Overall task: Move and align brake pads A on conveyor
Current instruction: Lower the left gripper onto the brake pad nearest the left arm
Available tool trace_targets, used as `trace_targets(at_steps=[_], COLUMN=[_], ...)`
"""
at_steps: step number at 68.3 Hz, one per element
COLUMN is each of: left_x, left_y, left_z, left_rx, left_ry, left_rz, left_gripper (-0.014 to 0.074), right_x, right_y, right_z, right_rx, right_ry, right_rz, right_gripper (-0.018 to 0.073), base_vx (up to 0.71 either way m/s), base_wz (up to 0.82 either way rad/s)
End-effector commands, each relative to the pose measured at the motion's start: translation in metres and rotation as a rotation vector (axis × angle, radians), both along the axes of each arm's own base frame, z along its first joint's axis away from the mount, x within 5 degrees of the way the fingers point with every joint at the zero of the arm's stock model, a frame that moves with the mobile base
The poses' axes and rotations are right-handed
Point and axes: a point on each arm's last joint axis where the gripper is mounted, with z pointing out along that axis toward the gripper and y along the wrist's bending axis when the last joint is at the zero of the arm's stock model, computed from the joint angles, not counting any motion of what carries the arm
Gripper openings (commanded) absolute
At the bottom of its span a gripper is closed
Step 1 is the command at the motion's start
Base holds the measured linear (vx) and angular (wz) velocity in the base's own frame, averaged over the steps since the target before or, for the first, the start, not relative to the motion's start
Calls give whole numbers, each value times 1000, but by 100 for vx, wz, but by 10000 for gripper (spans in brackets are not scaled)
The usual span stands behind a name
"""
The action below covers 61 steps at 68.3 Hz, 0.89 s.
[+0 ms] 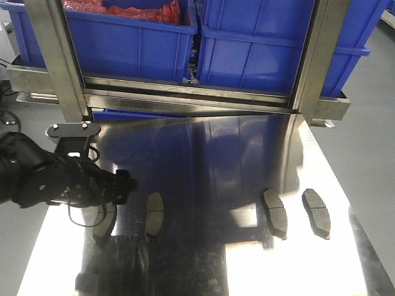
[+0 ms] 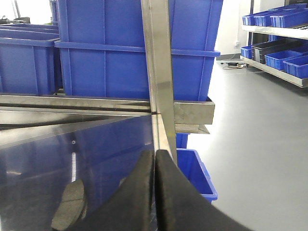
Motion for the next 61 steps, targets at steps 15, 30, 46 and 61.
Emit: trace_targets(at_steps=[15, 30, 46, 61], left_x=[18, 23, 26, 27], left_y=[-7, -5, -7, -8], left_z=[-10, -21, -32, -31], left_rx=[-25, -5, -6, -13], left_ry=[-42, -28, -14, -23], left_rz=[-11, 11, 5, 1], left_gripper=[593, 593, 589, 556], right_x=[0, 0, 0, 0], right_y=[-1, -1, -1, -1], right_z=[0, 0, 0, 0], right_rx=[-10, -10, -10, -10], right_ry=[-68, -68, -68, -68], right_rz=[-9, -9, -9, -9], right_gripper=[-10, -10, -10, -10], base_vx=[0, 0, 0, 0], base_wz=[0, 0, 0, 0])
